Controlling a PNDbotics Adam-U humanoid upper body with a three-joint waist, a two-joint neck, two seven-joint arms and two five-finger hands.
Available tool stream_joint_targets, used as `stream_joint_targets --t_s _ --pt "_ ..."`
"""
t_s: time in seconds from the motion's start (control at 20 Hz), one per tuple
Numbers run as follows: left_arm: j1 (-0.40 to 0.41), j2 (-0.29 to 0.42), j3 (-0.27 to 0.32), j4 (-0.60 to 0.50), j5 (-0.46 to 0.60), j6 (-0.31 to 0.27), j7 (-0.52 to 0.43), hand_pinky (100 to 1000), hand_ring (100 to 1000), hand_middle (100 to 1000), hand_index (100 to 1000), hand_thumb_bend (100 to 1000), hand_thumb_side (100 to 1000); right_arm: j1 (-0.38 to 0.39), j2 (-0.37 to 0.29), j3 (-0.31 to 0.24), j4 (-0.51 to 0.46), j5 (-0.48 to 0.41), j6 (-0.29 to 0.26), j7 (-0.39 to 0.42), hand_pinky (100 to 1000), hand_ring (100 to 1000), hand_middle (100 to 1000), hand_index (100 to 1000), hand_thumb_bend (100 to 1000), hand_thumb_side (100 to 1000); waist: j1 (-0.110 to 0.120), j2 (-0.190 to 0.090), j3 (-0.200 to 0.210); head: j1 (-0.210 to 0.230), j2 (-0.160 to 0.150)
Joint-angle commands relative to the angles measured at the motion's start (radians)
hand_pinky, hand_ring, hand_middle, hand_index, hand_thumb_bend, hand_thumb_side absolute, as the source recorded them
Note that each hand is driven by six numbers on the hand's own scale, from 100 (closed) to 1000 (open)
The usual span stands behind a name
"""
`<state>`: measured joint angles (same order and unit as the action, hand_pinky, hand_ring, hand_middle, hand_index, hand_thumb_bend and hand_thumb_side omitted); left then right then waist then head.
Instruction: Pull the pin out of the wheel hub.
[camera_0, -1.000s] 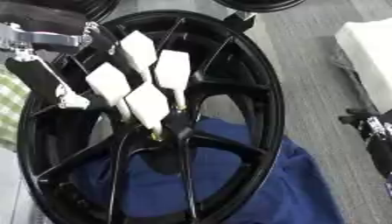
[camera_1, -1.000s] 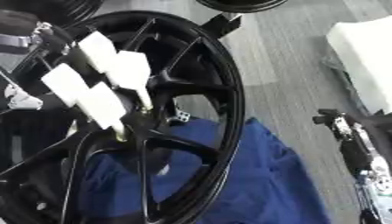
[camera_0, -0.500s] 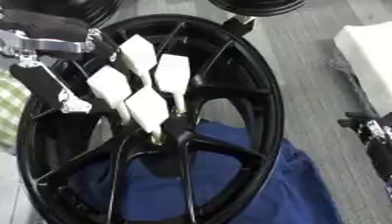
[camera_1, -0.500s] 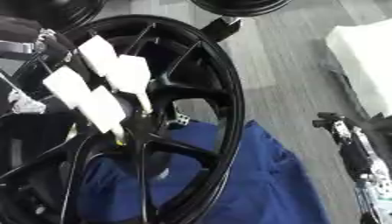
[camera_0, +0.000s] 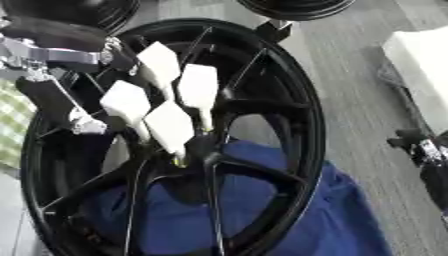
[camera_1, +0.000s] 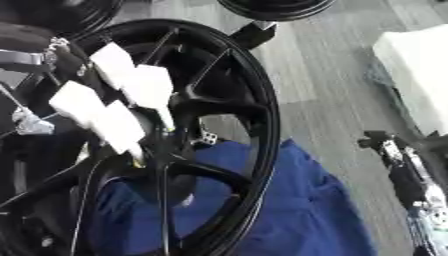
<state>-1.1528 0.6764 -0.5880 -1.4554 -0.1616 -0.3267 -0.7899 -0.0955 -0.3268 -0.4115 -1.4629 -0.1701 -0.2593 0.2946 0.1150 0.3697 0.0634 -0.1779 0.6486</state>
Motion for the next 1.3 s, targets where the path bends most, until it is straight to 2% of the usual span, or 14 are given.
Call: stream_joint_targets --t_s 0.05,0.15,0.45,0.6,0.9,1.0,1.15,1.3 --pt "-0.027 0.021 0.046 -0.025 0.038 -0.086 -0.117 669 362 306 427 111 100 -0.001 -0.016 0.001 -0.015 -0.005 -0.001 0.000 1000 797 570 743 100 758 -0.009 -0.020 0.003 0.001 -0.009" --pt "-0.033 0.020 0.072 -0.036 0.059 -0.068 -0.117 664 329 271 391 107 105 0.000 -0.016 0.001 -0.015 -0.005 -0.001 0.000 1000 797 570 743 100 758 -0.010 -0.021 0.005 0.000 -0.008" --pt "-0.047 0.040 0.225 -0.077 0.185 0.003 -0.117 664 308 255 384 100 112 0.005 -0.016 -0.003 -0.013 -0.005 -0.001 -0.003 1000 797 570 743 100 758 -0.011 -0.024 0.017 -0.009 -0.006" --pt "-0.023 0.082 0.322 -0.079 0.245 0.034 -0.117 663 301 251 385 100 114 0.008 -0.017 -0.006 -0.013 -0.005 -0.002 -0.006 1000 797 570 743 100 758 -0.011 -0.024 0.025 -0.015 -0.007" --pt "0.133 0.226 0.500 -0.040 0.290 0.058 -0.109 663 294 248 387 100 115 0.010 -0.017 -0.015 -0.014 0.000 -0.005 -0.017 1000 797 570 743 100 759 -0.008 -0.018 0.036 -0.015 -0.024" --pt "0.196 0.257 0.547 -0.024 0.295 0.061 -0.093 664 299 254 393 100 116 0.009 -0.016 -0.016 -0.015 0.000 -0.006 -0.019 1000 797 570 743 100 758 -0.009 -0.016 0.036 -0.017 -0.019" --pt "0.273 0.285 0.585 -0.013 0.258 0.061 -0.072 670 317 274 417 100 113 0.008 -0.016 -0.018 -0.016 0.000 -0.007 -0.020 1000 797 570 744 100 757 -0.010 -0.013 0.036 -0.018 -0.009" --pt "0.342 0.293 0.606 -0.009 0.212 0.059 -0.053 701 393 357 508 133 100 0.007 -0.014 -0.019 -0.017 -0.002 -0.008 -0.022 1000 797 570 744 100 756 -0.012 -0.012 0.037 -0.018 -0.005"
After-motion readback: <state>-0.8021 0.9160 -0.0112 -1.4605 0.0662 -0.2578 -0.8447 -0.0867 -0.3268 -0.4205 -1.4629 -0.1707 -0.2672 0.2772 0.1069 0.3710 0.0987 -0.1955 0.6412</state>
